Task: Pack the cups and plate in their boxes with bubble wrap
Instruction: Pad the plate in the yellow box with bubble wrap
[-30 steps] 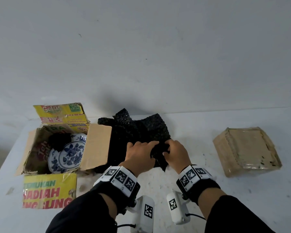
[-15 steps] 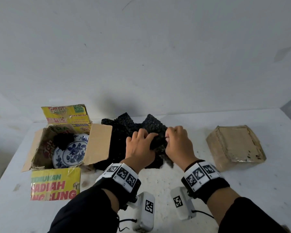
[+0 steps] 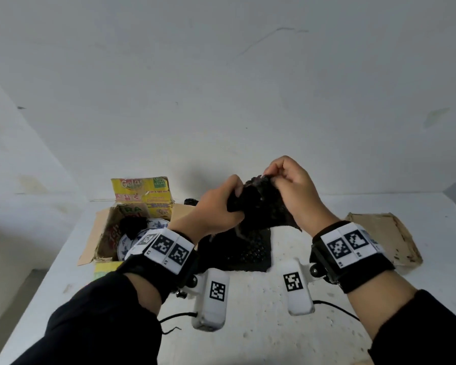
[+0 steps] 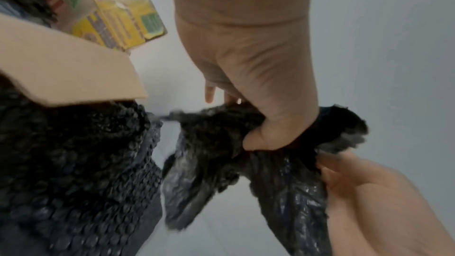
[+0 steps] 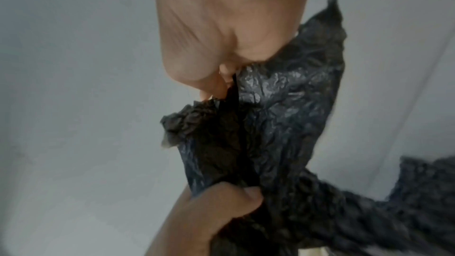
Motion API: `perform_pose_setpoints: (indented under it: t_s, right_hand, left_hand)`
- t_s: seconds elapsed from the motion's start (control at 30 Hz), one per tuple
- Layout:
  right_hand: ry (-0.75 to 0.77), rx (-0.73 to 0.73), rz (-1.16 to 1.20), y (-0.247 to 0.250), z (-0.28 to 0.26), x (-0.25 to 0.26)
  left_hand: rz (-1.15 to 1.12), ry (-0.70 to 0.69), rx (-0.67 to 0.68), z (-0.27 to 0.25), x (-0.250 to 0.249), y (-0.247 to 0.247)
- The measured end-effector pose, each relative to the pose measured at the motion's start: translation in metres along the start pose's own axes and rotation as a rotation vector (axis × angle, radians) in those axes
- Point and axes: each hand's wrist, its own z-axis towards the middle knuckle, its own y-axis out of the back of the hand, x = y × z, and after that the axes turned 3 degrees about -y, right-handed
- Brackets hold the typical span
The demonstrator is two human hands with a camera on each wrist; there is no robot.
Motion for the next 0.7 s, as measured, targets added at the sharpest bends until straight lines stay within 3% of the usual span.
perform_pose_setpoints:
  t_s: [0.07,0.13,0.2,0.37,0.57,0.7]
  right_hand:
    - [-0.11,0.083,0.228,-0.013,0.0,0.016]
    - [-0.165,0.108,0.267,-0.031,0.0,0.024]
    - [-0.182,0.166,0.077,-0.05,0.001,0.026]
    - [-0.229,0.464,-0.308,-0.099,-0.001,0.03]
    - [-0.092,0.327,-0.282,-0.159,-0.002,0.033]
    - [-0.062,0.429,-0.336,-0.187,0.002,0.03]
  left_hand:
    - [0.058,-0.035,-0.083,-0.01,0.002,0.016]
    - [0.087,-0.059,-0.129,-0.021,0.008,0.031]
    - [0.108,-0.079,-0.125,-0.033,0.016,0.047]
    - [0.126,-0.029,-0.001,-0.067,0.035,0.092]
    - [0.113,0.056,0.014,-0.101,0.064,0.142]
    - [0.081,0.196,-0.043,-0.113,0.096,0.165]
